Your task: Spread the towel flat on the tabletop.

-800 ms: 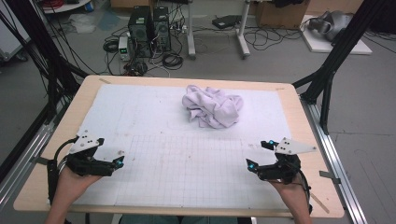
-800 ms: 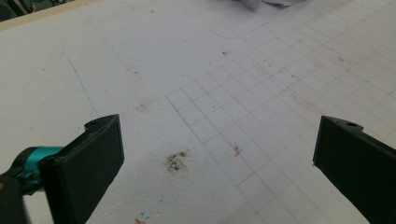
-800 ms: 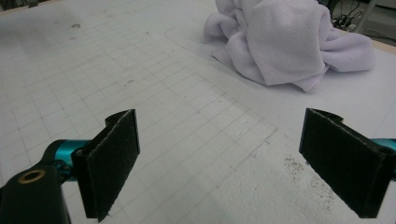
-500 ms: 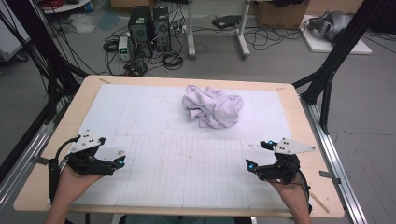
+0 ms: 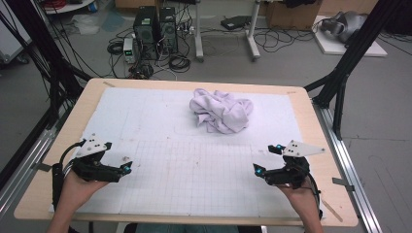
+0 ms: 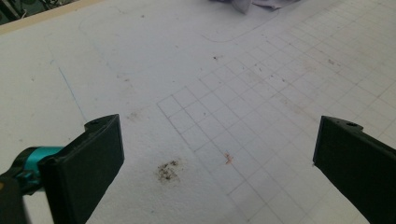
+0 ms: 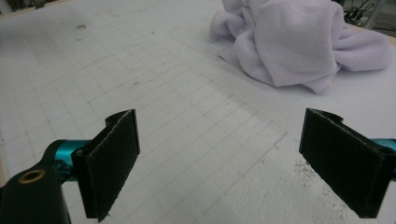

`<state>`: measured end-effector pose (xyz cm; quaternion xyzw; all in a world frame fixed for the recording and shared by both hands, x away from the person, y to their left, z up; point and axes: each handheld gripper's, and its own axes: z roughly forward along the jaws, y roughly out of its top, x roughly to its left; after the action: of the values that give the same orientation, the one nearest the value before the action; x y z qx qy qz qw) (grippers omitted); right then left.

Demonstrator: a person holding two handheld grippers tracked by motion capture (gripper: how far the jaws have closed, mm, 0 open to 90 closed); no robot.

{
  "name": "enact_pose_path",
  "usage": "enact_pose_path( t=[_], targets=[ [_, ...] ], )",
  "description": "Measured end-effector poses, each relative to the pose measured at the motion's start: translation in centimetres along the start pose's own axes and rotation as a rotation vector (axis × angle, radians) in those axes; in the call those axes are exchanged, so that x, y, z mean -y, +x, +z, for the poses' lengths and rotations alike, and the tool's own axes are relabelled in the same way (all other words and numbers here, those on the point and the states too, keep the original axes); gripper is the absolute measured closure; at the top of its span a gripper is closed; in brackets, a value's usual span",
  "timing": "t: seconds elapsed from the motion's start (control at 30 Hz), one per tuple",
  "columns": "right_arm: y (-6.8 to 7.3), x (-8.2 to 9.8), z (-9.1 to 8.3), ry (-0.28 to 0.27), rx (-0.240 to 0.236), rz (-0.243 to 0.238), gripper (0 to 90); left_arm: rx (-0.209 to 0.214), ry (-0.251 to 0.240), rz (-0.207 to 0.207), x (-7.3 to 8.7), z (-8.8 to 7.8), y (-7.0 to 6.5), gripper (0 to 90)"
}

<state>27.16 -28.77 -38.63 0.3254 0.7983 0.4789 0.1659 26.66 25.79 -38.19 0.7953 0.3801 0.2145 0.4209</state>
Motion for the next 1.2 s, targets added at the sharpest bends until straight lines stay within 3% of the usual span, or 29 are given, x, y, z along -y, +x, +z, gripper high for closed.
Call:
enact_pose_path(
  t=[0.27,0.47,0.67,0.7,0.9,0.97,1.07,1.2],
  targets=[
    [-0.7,-1.8,1.0,0.013,-0.013,-0.008,11.4,0.004,-0.005,0.0,-0.2,0.0,0.1,2.3],
    [-1.8,-4.4,2.8,0.014,-0.021,-0.017,11.9,-0.004,-0.036,-0.004,-0.6,-0.1,0.1,3.8],
    [-2.2,-6.7,4.6,0.024,-0.023,-0.051,16.1,0.014,-0.032,0.004,-1.1,0.3,-0.1,3.8],
    [-2.5,-7.6,5.4,0.032,-0.019,-0.062,18.3,0.016,-0.032,0.004,-1.1,0.5,-0.1,3.8],
    [-3.6,-9.3,8.2,0.06,-0.025,-0.072,26.0,0.033,-0.022,0.008,-1.3,1.4,-0.4,3.8],
    [-4.6,-9.7,10.1,0.108,0.009,-0.079,27.7,0.033,-0.02,0.007,-1.4,1.5,-0.4,3.8],
    [-5.2,-9.4,11.3,0.12,0.037,-0.084,31.6,0.034,-0.023,0.006,-1.3,1.5,-0.3,3.8],
    [-6.3,-8.3,14.2,0.188,0.071,-0.063,37.8,0.038,-0.018,0.002,-1.3,1.8,-0.2,3.8]
  ],
)
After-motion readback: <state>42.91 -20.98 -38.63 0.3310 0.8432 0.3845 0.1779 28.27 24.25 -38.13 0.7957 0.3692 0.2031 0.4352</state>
